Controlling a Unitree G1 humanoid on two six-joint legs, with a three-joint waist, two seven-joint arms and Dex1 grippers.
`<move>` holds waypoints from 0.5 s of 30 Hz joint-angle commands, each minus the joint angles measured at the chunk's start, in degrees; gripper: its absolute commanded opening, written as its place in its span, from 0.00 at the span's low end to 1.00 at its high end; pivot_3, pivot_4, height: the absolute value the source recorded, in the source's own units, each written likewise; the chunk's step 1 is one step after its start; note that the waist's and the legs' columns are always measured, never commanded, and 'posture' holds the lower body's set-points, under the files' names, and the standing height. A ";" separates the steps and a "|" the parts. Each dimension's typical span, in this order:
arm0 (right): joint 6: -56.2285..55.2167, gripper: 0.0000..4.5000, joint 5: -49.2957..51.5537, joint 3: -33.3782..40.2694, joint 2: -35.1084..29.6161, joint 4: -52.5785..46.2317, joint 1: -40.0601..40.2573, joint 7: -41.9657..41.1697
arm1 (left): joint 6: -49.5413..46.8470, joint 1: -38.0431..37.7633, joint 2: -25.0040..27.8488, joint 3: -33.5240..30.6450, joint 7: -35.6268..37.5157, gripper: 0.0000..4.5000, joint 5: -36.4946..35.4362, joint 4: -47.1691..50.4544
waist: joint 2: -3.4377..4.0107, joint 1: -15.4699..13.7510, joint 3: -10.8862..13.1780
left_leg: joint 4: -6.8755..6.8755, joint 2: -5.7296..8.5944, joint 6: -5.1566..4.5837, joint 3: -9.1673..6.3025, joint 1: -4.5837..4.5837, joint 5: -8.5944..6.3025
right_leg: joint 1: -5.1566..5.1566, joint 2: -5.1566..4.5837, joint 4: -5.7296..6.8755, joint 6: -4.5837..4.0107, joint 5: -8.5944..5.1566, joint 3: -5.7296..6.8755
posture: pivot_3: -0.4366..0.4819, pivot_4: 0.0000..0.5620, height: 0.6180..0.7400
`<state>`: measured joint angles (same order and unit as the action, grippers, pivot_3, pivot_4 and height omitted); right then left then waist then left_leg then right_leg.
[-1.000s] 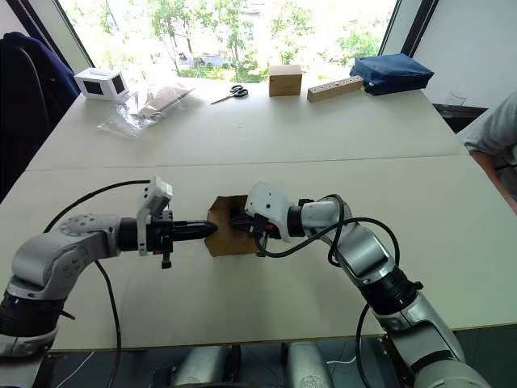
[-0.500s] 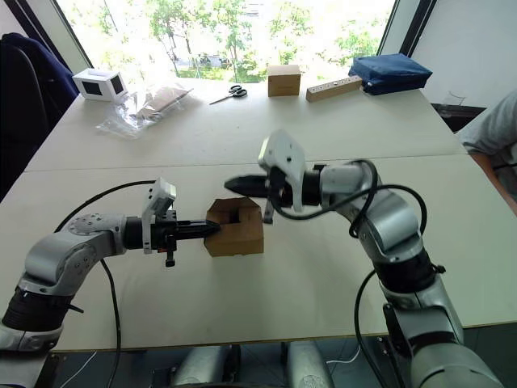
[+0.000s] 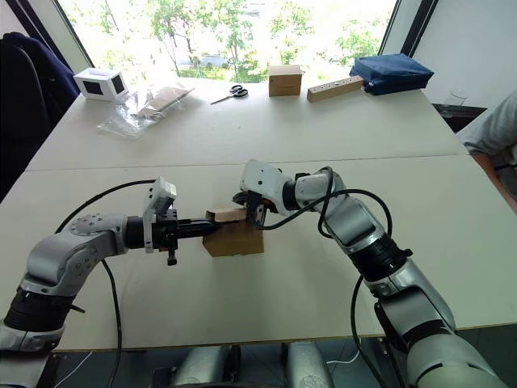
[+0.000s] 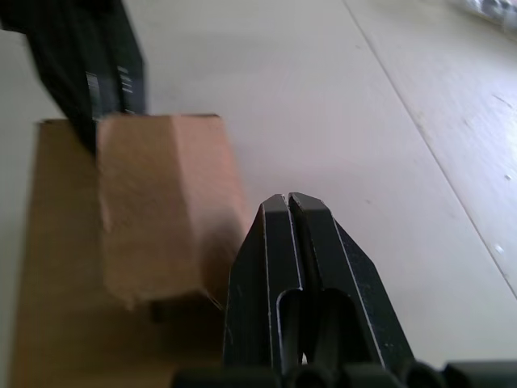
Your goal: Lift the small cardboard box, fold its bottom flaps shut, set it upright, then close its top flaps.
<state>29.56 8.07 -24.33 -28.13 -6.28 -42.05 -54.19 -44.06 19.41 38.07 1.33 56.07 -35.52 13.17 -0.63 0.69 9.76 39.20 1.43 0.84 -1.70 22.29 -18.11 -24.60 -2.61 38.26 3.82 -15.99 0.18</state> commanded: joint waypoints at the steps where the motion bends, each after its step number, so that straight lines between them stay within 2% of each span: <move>1: 0.65 0.00 0.52 1.42 -0.63 -4.18 0.94 -0.63 | -0.06 0.13 0.61 -1.37 -0.33 0.02 -0.47 0.79 | 0.00 0.03 0.00 | 0.00 0.00 0.00 0.00 0.00 0.00 | 0.00 0.00 0.00 0.00 0.00 0.00 | 0.48 0.27 1.00; 7: 0.94 0.00 -0.54 1.84 -0.21 -4.55 1.73 0.78 | -2.56 1.50 0.12 -3.92 -1.09 0.02 -3.71 1.03 | 0.00 0.06 0.00 | 0.00 0.00 0.00 -0.01 0.00 0.00 | 0.00 0.00 0.00 0.00 0.00 0.00 | 0.48 0.27 1.00; 15: 0.18 0.00 -1.26 2.32 -0.04 -4.19 1.44 1.73 | -3.33 3.89 -2.42 -4.93 -4.25 0.02 -4.18 -1.17 | 0.00 0.00 0.00 | 0.00 0.00 0.04 0.00 0.00 0.02 | 0.00 0.00 -0.01 0.00 0.00 0.00 | 0.48 0.27 1.00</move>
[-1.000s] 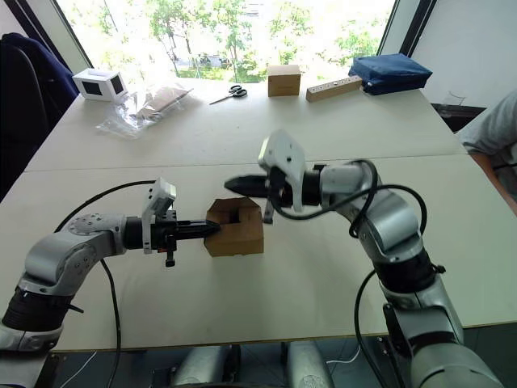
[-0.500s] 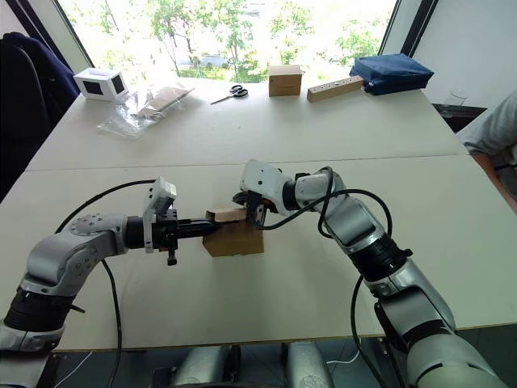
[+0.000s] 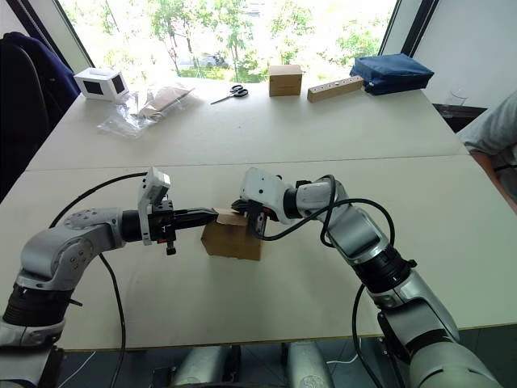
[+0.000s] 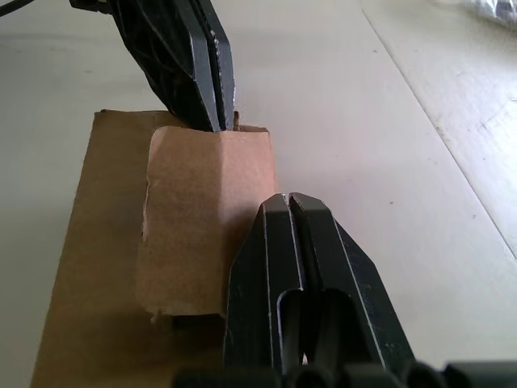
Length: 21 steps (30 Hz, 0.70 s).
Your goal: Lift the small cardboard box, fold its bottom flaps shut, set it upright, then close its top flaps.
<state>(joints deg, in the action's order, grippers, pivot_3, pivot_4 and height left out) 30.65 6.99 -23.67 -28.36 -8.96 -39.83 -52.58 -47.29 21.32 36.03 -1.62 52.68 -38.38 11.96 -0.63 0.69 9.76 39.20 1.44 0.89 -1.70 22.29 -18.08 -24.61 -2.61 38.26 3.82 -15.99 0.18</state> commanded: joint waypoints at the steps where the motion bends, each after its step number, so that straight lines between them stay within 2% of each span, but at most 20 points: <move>1: -0.90 0.00 -0.16 1.69 0.20 -1.60 -0.77 0.16 | 0.10 2.34 -0.72 -1.92 -1.21 0.02 -1.07 -0.45 | 0.00 0.01 0.00 | 0.00 0.00 0.00 0.00 0.00 0.00 | 0.00 0.00 0.00 0.00 0.00 0.00 | 0.48 0.27 1.00; 5: -0.88 0.00 -0.16 1.80 0.20 -2.36 -0.52 0.39 | -0.91 3.62 -1.54 -2.97 -1.60 0.02 -2.78 -1.58 | 0.00 0.03 0.00 | 0.00 0.00 0.03 0.00 0.00 0.02 | 0.00 0.00 0.00 0.00 0.00 0.00 | 0.48 0.27 1.00; 21: -2.30 0.00 -0.93 3.61 0.31 -0.74 -1.32 2.91 | -1.27 -0.85 4.54 -0.55 4.68 0.02 -1.63 0.59 | 0.00 0.04 0.00 | -0.03 0.00 0.26 0.00 0.01 0.15 | -0.02 0.00 -0.02 0.00 0.00 0.00 | 0.48 0.27 1.00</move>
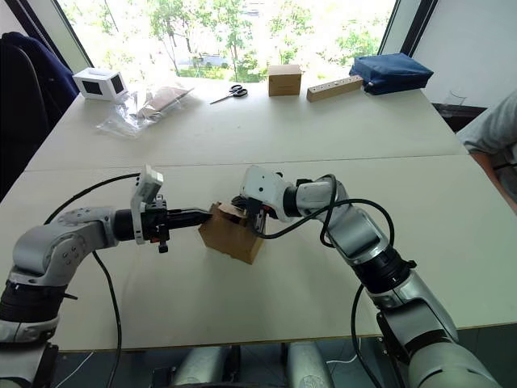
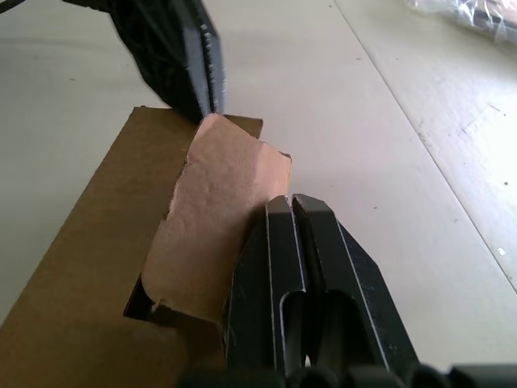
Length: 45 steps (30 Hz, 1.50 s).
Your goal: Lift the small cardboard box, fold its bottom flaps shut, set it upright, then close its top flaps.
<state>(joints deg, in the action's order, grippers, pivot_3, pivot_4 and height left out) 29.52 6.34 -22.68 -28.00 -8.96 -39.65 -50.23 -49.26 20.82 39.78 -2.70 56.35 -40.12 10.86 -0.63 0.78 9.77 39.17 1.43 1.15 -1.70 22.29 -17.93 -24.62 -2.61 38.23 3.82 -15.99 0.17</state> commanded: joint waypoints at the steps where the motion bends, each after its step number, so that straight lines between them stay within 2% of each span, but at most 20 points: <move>1: -1.10 0.00 -0.10 2.98 -0.17 -0.99 -1.58 0.47 | 1.21 -0.64 0.70 0.98 1.01 0.02 0.68 1.44 | 0.00 -0.07 0.00 | 0.00 0.00 0.00 0.00 0.00 0.00 | 0.00 0.00 0.00 0.00 0.00 0.00 | 0.48 0.27 1.00; 9: 3.11 0.00 2.04 3.20 -1.58 -8.25 1.13 -1.21 | 2.05 -1.55 -0.47 2.13 0.38 0.02 1.22 1.45 | 0.00 -0.06 0.00 | -0.01 0.00 -0.28 -0.01 0.00 -0.16 | 0.01 0.00 0.00 0.00 0.00 0.00 | 0.48 0.27 1.00; 19: 5.14 0.00 0.66 0.81 -0.63 -10.05 3.85 0.47 | 2.19 -1.77 -0.26 0.63 1.58 0.02 0.03 -0.14 | 0.00 -0.07 0.00 | -0.01 0.00 -0.28 -0.01 0.00 -0.16 | 0.02 -0.01 -0.01 0.00 0.00 0.00 | 0.48 0.27 1.00; 24: 5.45 0.00 0.69 1.05 -0.60 -10.52 3.85 0.89 | 3.74 0.69 -1.16 -1.44 2.56 0.02 -0.63 -5.02 | 0.00 -0.09 0.00 | -0.01 0.00 -0.28 -0.01 0.00 -0.16 | 0.02 -0.01 -0.02 0.00 0.00 0.00 | 0.48 0.27 1.00; 36: 6.24 0.00 0.75 1.00 -0.62 -11.95 4.10 1.32 | 10.24 6.70 -5.33 1.04 5.98 0.02 3.67 -15.76 | 0.00 -0.07 0.00 | 0.00 0.01 -0.25 0.00 0.00 -0.14 | 0.01 0.01 -0.02 0.00 0.00 0.01 | 0.48 0.27 1.00; 45: 6.60 0.00 0.38 1.16 -1.09 -12.84 4.18 1.83 | 9.63 9.59 -4.94 0.54 7.67 0.02 4.03 -16.31 | 0.00 -0.01 0.00 | 0.00 0.01 -0.25 0.00 0.00 -0.14 | 0.01 0.01 -0.01 0.00 0.00 0.01 | 0.48 0.27 1.00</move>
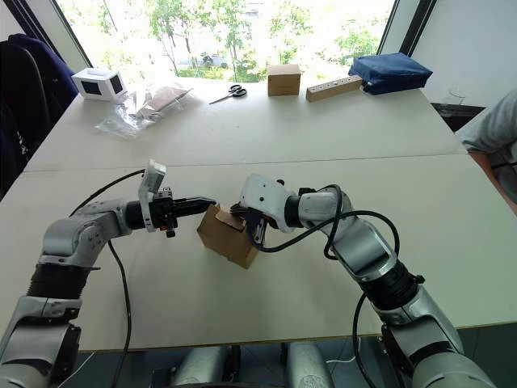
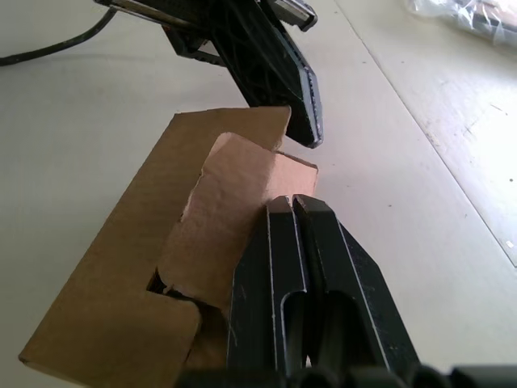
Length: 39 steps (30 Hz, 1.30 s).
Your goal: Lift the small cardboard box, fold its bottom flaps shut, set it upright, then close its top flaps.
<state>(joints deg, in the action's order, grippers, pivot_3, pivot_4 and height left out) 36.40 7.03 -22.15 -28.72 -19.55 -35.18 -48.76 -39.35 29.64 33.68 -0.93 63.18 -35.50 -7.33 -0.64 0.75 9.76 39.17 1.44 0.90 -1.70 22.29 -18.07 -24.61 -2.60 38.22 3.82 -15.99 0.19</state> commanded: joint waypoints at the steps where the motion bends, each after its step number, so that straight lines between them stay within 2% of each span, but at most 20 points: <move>1: -0.37 0.00 -0.47 0.63 -0.52 -2.11 -0.15 0.42 | -0.68 0.64 1.64 -1.76 0.72 0.02 -0.83 2.49 | 0.00 0.05 0.00 | 0.00 0.00 0.00 0.00 0.00 0.00 | 0.00 0.00 0.00 0.00 0.00 0.00 | 0.48 0.27 1.00; 8: -0.96 0.00 -0.63 0.88 -0.87 -1.06 -0.24 0.66 | -8.19 -1.63 4.74 -5.08 -1.36 0.02 -5.94 11.80 | 0.00 0.06 0.00 | 0.00 -0.01 -0.01 0.00 0.00 0.00 | -0.01 0.00 0.00 0.00 0.00 0.00 | 0.48 0.27 1.00; 13: -1.91 0.00 -0.95 0.68 -0.86 0.26 -0.81 0.64 | -11.44 -6.08 5.45 -3.34 -1.55 0.02 -7.72 18.06 | 0.00 0.01 0.00 | 0.00 -0.01 0.00 0.00 0.00 0.00 | 0.00 -0.02 0.00 0.00 0.00 -0.01 | 0.48 0.27 1.00; 21: -0.39 0.00 0.22 0.91 -0.85 -2.40 -1.45 -0.48 | -8.67 -6.32 2.37 0.04 -5.39 0.02 -3.29 15.75 | 0.00 -0.06 0.00 | 0.00 0.00 -0.01 -0.01 0.00 0.00 | 0.00 -0.01 0.00 0.00 0.00 -0.01 | 0.48 0.27 1.00; 26: 0.81 0.00 0.35 -0.20 -0.42 -3.65 -0.29 -0.35 | -9.80 -4.77 1.74 0.33 -6.57 0.02 -3.44 15.51 | 0.00 -0.04 0.00 | 0.00 -0.01 -0.02 -0.01 0.00 -0.01 | 0.00 -0.01 0.00 0.00 0.00 0.00 | 0.48 0.27 1.00; 39: 1.49 0.00 -0.36 -2.46 -0.05 -3.72 1.47 0.71 | -12.60 -5.44 3.86 -1.35 -7.58 0.02 -4.81 17.42 | 0.00 -0.03 0.00 | 0.00 0.00 0.00 -0.01 0.00 0.00 | 0.00 -0.01 0.00 0.00 0.00 -0.01 | 0.48 0.27 1.00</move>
<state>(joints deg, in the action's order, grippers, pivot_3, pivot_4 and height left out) 38.14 6.96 -24.25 -28.95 -21.39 -33.85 -48.08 -52.34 24.32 36.40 -0.66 55.06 -39.41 8.20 -0.64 0.71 9.77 39.17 1.44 0.91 -1.71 22.30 -18.07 -24.61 -2.60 38.22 3.82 -15.99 0.18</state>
